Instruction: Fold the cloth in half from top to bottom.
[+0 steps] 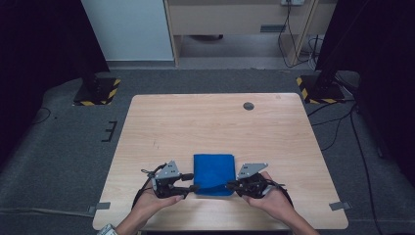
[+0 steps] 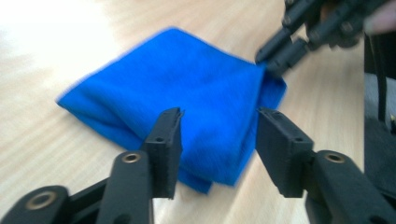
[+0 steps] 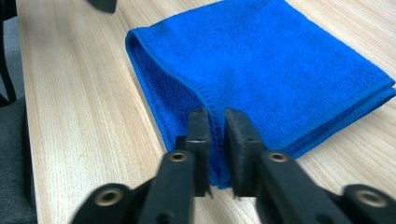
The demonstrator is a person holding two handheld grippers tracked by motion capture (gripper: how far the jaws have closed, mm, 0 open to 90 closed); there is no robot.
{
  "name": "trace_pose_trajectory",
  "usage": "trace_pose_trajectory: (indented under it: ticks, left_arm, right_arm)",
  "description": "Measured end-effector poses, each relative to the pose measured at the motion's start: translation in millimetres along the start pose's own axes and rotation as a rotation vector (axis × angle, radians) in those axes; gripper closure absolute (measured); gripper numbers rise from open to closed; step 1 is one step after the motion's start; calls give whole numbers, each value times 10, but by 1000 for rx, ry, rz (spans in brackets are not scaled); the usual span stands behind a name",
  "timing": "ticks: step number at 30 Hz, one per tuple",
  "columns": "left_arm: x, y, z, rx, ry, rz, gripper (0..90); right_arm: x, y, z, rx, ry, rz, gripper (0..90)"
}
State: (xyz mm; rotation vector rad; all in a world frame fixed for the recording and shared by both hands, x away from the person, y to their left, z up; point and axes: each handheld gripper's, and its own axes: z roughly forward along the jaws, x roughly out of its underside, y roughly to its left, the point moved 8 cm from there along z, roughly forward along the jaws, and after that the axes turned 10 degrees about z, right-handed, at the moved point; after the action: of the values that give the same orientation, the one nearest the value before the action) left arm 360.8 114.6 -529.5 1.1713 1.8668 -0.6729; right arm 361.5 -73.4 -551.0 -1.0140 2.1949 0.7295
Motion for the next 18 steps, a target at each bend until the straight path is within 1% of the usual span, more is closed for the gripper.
trace_pose_trajectory:
  ticks: [1, 2, 4, 5, 7, 9, 11, 13, 14, 17, 18]
  left_arm:
    - [-27, 30, 4, -11, -11, -3, 499]
    - [-53, 69, 6, -30, -19, -2, 496]
    - [-87, 152, 27, -62, -26, -7, 469]
    - [-90, 179, 40, -72, -23, -10, 449]
    - [-76, 227, 87, -92, -5, -2, 448]
    - [-53, 237, 128, -95, 7, -4, 439]
    - [-27, 219, 150, -87, 20, 3, 437]
    - [22, 208, 167, -97, 48, 28, 437]
    - [37, 209, 170, -101, 55, 35, 435]
    - [46, 223, 171, -101, 54, 27, 425]
    - [66, 228, 179, -108, 69, 38, 423]
  right_arm:
    - [-8, -1, -11, 1, -2, 3, 763]
    - [-25, -1, -28, -1, -9, 8, 731]
    - [-76, -12, -66, -4, -31, 27, 682]
    - [-103, -21, -78, -4, -42, 31, 658]
    - [-138, -36, -92, -7, -53, 41, 633]
    - [-171, -35, -95, -17, -69, 55, 604]
    - [-178, -10, -107, -28, -73, 56, 589]
    - [-171, 18, -130, -29, -74, 56, 565]
    - [-165, 20, -143, -22, -73, 48, 553]
    - [-166, -16, -168, 2, -80, 52, 518]
    - [-170, -36, -165, 14, -85, 56, 501]
